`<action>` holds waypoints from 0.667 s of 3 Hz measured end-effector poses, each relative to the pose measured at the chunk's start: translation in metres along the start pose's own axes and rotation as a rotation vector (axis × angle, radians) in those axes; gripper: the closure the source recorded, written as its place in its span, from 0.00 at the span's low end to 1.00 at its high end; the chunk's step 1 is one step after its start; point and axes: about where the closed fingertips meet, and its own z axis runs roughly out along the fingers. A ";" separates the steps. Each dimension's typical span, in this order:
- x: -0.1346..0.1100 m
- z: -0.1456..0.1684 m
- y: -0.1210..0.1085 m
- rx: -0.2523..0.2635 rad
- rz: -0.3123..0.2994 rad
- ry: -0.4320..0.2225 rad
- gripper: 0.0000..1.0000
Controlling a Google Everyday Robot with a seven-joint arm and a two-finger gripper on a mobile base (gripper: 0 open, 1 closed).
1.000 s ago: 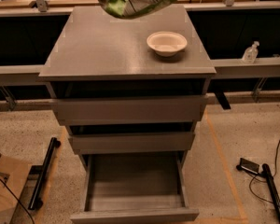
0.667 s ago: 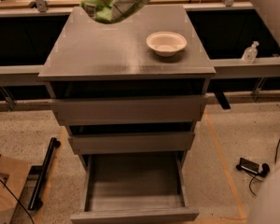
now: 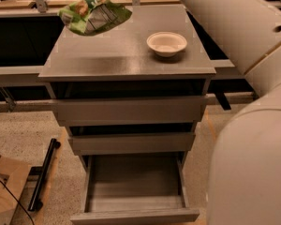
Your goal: Pick green rice chip bag from bottom drawer and place on counter
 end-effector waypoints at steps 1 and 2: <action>0.001 0.005 0.001 -0.004 0.001 0.000 0.15; 0.002 0.006 0.002 -0.006 0.000 0.003 0.00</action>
Offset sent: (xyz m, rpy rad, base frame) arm 0.0020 0.0030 -0.0033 0.0026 0.0011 0.0025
